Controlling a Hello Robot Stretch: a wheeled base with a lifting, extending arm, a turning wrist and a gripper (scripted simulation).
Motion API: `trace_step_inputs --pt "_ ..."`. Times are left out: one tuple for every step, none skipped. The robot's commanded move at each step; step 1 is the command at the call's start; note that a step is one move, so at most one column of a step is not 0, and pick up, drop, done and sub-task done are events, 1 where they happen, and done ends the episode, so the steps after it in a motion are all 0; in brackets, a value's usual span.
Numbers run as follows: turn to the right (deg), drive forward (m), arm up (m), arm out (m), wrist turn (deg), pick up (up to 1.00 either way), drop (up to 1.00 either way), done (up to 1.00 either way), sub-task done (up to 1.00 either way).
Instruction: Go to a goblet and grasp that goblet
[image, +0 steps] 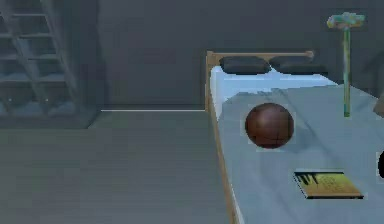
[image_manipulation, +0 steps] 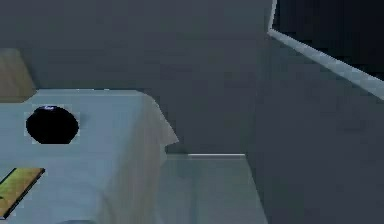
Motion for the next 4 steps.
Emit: trace_step_inputs --pt "-45.0 0.0 0.0 0.0 0.0 0.0 0.0 0.0 0.0" --pt "-45.0 0.0 0.0 0.0 0.0 0.0 0.0 0.0 0.0" --pt "0.0 0.35 0.0 0.0 0.0 0.0 0.0 0.0 0.0" --pt "-3.0 0.0 0.0 0.0 0.0 0.0 0.0 0.0 0.0"
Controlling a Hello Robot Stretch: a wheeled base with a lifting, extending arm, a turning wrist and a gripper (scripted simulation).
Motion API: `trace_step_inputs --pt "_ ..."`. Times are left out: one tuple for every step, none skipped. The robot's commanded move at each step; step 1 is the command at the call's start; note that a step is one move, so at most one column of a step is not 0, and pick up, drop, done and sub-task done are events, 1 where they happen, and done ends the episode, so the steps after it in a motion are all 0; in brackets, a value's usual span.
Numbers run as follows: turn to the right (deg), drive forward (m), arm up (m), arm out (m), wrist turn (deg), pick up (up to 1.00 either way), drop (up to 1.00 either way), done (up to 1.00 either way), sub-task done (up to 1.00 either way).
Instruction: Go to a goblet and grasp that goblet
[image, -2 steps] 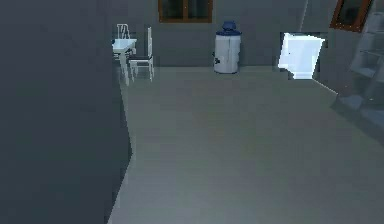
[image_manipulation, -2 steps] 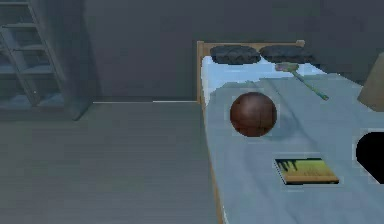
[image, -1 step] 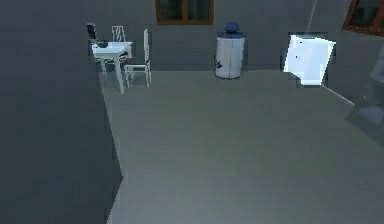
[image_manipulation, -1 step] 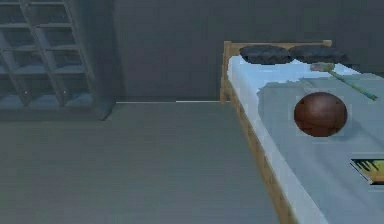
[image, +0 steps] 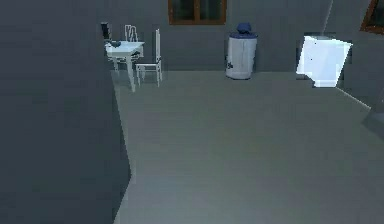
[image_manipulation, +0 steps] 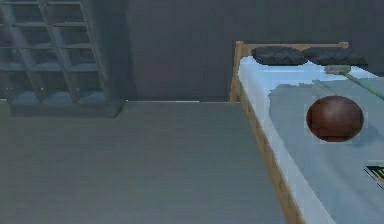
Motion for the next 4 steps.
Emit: trace_step_inputs --pt "0.0 1.0 0.0 0.0 0.0 0.0 0.0 0.0 0.0" --pt "-3.0 0.0 0.0 0.0 0.0 0.0 0.0 0.0 0.0" --pt "0.0 0.7 0.0 0.0 0.0 0.0 0.0 0.0 0.0" --pt "-39.0 0.0 0.0 0.0 0.0 0.0 0.0 0.0 0.0"
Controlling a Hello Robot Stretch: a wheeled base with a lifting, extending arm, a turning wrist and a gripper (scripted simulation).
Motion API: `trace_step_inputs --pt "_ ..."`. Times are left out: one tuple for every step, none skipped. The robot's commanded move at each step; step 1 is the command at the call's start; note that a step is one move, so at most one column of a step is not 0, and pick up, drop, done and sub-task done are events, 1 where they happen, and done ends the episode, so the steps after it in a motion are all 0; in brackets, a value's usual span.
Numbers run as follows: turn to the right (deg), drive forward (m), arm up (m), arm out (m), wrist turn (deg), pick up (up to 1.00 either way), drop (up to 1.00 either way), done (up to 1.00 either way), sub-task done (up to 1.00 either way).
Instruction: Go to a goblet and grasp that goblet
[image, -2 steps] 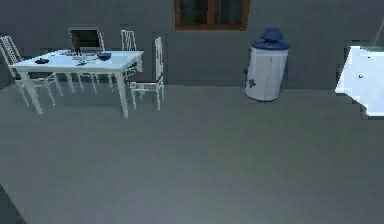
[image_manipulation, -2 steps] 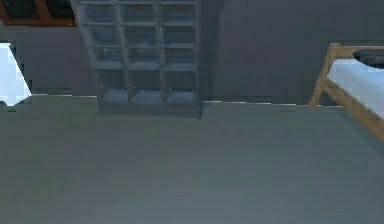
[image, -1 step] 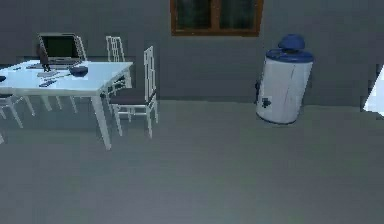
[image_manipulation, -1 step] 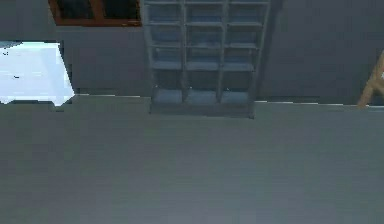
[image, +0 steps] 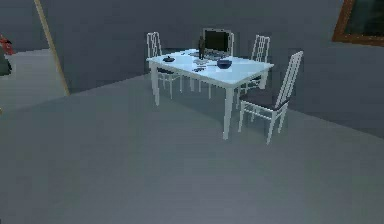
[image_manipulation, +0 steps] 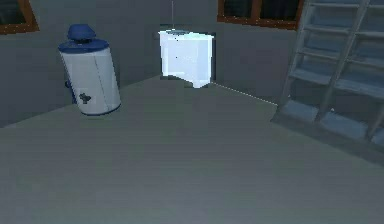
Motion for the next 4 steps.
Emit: trace_step_inputs --pt "0.0 0.15 0.0 0.0 0.0 0.0 0.0 0.0 0.0" --pt "0.0 0.3 0.0 0.0 0.0 0.0 0.0 0.0 0.0" --pt "-42.0 0.0 0.0 0.0 0.0 0.0 0.0 0.0 0.0" --pt "0.0 1.0 0.0 0.0 0.0 0.0 0.0 0.0 0.0"
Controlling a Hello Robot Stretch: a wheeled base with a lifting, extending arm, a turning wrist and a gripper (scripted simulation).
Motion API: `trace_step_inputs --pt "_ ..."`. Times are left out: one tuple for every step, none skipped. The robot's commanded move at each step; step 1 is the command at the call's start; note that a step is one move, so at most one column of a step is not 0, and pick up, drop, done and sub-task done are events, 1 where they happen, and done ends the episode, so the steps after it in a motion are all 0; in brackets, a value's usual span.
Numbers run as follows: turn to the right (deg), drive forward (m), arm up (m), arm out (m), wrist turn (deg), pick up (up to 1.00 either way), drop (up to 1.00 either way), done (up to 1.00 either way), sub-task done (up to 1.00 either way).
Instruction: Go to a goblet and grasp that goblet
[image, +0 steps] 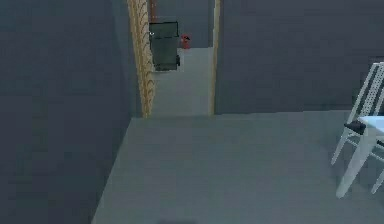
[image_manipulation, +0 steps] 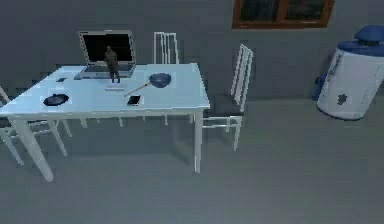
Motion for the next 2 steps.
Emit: trace_step_inputs --pt "0.0 1.0 0.0 0.0 0.0 0.0 0.0 0.0 0.0" --pt "-3.0 0.0 0.0 0.0 0.0 0.0 0.0 0.0 0.0"
